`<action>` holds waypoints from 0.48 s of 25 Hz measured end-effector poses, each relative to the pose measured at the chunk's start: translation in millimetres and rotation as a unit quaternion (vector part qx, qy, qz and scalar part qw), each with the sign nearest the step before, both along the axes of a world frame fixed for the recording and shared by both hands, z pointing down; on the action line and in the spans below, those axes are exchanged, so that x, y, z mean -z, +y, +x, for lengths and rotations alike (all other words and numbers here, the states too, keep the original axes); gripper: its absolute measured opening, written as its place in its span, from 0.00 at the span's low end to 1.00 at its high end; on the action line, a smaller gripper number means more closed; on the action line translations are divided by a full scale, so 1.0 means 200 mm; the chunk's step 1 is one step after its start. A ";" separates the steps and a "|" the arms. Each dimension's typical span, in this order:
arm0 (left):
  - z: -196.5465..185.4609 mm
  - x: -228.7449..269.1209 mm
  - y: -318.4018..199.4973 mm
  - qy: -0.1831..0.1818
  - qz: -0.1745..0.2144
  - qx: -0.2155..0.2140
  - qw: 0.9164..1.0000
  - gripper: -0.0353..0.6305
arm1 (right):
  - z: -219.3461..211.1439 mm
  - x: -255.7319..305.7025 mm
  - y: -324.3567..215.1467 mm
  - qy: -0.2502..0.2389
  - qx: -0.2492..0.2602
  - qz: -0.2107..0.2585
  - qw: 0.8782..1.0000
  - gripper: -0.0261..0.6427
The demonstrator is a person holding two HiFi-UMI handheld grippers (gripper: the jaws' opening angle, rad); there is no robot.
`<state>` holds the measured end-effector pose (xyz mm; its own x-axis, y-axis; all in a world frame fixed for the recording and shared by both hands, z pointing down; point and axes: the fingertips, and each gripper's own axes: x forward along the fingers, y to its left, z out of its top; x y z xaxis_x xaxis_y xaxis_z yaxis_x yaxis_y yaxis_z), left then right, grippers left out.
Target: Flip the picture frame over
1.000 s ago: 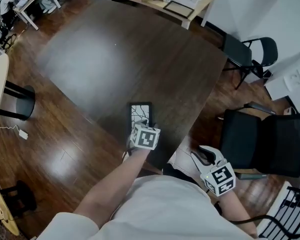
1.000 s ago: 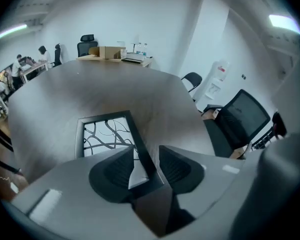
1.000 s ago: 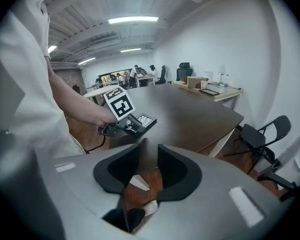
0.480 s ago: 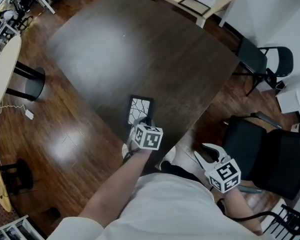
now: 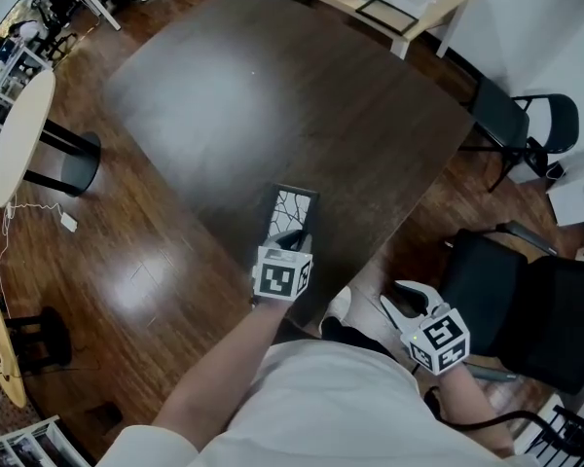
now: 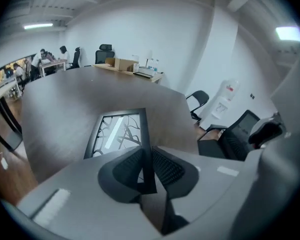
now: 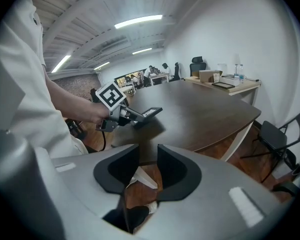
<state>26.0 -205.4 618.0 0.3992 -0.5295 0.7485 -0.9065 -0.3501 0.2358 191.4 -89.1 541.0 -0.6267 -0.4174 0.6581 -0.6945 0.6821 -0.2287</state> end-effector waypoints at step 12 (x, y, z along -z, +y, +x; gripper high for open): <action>0.13 0.30 0.00 0.490 -0.090 -0.028 0.867 0.15 | -0.22 0.06 0.02 0.030 -0.045 0.010 0.998 0.21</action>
